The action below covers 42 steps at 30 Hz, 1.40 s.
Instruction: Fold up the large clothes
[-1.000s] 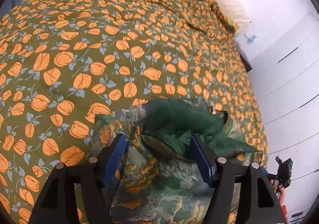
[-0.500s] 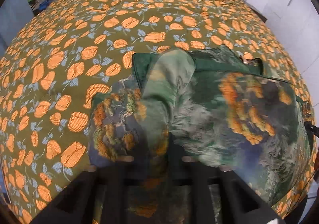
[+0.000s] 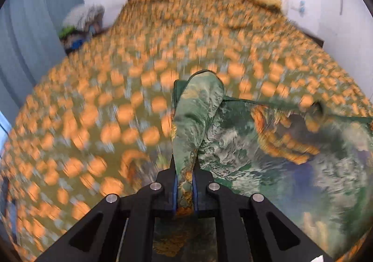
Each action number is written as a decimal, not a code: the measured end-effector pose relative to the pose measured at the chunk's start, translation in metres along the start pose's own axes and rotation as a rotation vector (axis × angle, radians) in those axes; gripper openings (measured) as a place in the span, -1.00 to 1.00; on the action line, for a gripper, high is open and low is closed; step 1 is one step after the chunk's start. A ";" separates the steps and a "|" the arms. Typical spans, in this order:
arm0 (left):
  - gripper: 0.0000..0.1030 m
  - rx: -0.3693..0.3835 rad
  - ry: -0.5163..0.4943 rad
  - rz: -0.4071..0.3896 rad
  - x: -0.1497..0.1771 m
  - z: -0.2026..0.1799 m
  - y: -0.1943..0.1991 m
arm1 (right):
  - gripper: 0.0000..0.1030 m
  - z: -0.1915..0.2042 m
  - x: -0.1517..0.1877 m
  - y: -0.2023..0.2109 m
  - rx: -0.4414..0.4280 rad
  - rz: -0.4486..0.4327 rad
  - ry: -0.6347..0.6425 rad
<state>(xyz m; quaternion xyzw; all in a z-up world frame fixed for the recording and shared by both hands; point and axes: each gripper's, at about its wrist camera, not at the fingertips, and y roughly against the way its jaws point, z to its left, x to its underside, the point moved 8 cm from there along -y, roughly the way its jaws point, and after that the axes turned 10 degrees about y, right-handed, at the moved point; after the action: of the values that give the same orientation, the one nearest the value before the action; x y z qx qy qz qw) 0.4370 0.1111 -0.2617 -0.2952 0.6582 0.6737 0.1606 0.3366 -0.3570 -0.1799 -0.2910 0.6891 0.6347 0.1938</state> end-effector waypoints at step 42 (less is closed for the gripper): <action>0.23 0.333 -0.265 0.011 0.088 -0.119 0.115 | 0.54 0.065 0.092 0.084 -0.135 -0.084 0.050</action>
<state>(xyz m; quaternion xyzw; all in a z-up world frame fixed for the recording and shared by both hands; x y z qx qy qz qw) 0.3214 -0.0299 -0.2196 -0.1699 0.7351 0.5896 0.2882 0.2057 -0.3055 -0.1821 -0.3476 0.6365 0.6638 0.1829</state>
